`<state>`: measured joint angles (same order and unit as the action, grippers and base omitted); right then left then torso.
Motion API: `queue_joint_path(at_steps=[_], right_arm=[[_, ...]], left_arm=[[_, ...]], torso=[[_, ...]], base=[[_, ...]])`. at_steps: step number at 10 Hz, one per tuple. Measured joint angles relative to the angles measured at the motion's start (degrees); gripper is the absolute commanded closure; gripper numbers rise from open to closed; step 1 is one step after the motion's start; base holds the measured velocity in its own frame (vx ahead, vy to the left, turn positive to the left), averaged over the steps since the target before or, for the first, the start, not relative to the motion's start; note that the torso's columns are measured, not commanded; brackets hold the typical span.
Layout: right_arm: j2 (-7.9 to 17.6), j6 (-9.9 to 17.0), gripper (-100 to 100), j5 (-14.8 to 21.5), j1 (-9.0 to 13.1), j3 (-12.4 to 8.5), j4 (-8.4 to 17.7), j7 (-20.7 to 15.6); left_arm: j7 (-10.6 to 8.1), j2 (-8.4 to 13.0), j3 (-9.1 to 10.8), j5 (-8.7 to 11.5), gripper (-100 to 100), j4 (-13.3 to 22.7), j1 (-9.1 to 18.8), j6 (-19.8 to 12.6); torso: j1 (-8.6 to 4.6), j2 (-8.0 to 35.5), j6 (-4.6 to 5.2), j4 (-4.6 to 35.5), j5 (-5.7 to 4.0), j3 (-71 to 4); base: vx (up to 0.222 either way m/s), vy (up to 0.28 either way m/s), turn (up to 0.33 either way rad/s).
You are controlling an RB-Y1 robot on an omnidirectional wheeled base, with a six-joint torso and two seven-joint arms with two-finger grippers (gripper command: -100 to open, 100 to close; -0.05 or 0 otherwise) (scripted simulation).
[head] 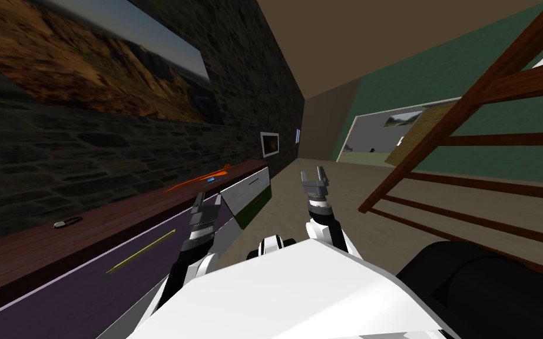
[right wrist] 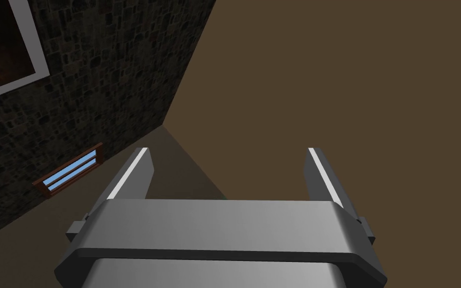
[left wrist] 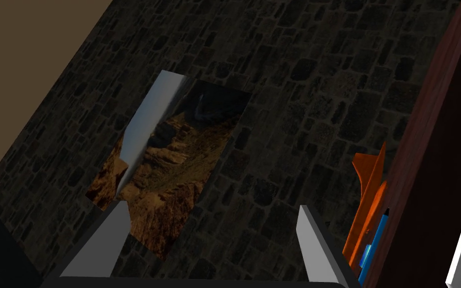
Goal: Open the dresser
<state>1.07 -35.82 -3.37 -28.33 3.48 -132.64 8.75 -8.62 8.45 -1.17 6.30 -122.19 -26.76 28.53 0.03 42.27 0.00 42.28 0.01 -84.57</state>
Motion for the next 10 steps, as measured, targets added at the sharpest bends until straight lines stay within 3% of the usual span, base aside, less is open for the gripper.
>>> queue_joint_path(at_steps=[3,10], right_arm=[[0.0,0.0,0,0.0,0.0,0.0,0.0,0.0],[0.0,0.0,0,0.0,0.0,0.0,0.0,0.0]], left_arm=[[-0.36,1.1,1.70,1.3,-100,3.6,0.9,-1.2],[-1.07,1.3,5.19,4.2,-100,10.9,1.6,-3.7]], torso=[[-0.08,0.1,0.00,0.0,-0.03,0.0],[0.01,-0.1,0.00,0.0,-0.01,-0.1]], base=[[0.164,-0.112,0.074],[0.163,-0.117,0.070]])
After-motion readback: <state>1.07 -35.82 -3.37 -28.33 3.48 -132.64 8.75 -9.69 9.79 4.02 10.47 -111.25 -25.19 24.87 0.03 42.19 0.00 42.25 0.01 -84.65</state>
